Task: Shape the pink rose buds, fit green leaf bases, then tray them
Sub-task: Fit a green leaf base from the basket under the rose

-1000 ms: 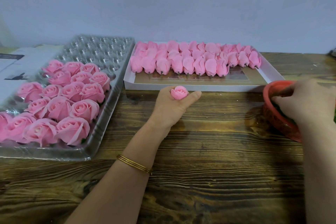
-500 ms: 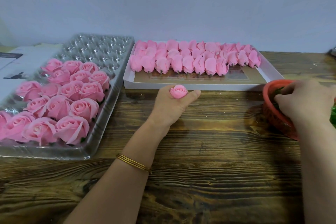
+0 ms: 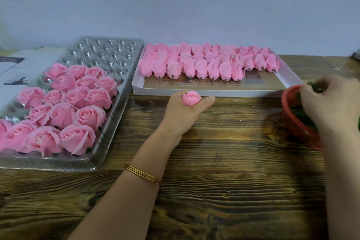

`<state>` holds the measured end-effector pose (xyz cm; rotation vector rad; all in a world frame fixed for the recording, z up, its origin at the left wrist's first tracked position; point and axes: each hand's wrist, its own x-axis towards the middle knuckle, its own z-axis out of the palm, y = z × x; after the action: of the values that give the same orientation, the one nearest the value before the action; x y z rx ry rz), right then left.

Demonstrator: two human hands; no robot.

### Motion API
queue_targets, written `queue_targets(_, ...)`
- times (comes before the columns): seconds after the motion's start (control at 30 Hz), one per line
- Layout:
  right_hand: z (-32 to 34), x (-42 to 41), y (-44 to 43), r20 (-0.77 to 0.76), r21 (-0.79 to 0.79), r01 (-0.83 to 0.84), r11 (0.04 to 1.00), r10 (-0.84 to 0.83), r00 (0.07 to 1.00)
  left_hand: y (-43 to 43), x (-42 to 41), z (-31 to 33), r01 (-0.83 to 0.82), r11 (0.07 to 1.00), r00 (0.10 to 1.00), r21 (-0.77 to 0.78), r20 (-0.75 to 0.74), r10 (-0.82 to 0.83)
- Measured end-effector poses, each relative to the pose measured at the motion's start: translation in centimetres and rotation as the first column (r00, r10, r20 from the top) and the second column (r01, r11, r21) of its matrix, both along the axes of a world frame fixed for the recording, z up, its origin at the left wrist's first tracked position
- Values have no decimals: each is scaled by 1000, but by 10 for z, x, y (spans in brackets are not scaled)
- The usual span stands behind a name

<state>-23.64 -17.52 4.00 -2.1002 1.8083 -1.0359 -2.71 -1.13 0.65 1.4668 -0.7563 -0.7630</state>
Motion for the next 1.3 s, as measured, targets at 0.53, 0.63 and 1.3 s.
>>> queue_targets(0.53, 9, 9, 14, 424, -218, -68, 974, 157, 892, 0, 0, 1, -5, 1000, 1000, 4, -8, 5)
queue_targets(0.63, 9, 27, 30, 471, -282, -230, 931, 343, 812, 0, 0, 1, -17, 1000, 1000, 11, 4, 17)
queue_targets(1.3, -40, 86, 84, 247, 176, -654, 736, 610, 753, 0, 2, 8, -86, 990, 983, -110, -172, 67)
